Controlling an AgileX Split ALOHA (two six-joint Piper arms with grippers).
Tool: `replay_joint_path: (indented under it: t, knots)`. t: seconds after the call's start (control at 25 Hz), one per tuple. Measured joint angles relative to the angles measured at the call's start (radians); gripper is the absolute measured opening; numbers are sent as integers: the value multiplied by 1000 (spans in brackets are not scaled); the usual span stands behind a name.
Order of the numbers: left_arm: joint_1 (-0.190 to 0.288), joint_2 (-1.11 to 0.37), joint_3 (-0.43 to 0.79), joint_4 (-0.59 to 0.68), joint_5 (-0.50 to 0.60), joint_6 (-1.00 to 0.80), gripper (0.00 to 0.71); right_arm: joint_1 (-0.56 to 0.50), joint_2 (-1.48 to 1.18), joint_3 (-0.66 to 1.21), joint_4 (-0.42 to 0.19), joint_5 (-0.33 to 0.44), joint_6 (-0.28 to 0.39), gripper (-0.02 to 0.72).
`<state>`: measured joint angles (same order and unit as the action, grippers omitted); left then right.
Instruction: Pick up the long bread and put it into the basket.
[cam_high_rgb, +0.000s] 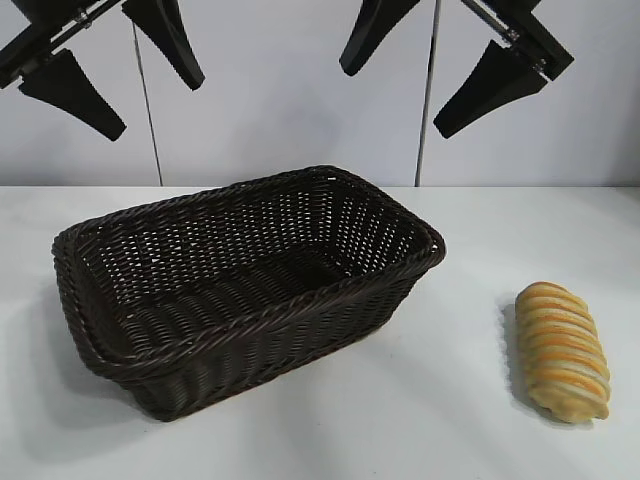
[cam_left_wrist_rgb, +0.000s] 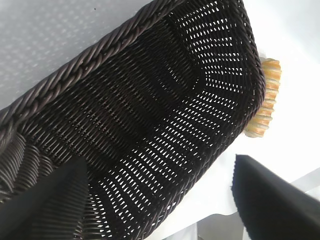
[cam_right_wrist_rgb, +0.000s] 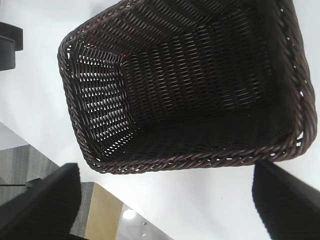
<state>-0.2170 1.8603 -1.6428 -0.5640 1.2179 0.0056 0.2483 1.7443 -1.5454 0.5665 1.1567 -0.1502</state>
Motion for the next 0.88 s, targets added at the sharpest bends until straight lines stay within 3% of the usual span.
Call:
replay_joint_path:
  t: [0.64,0.88]
  knots:
    - [0,0,0,0,-3,-6,573,0,0,0,0,-32,0,638]
    - [0,0,0,-6,-81,0,573,0,0,0,0,-51,0,638]
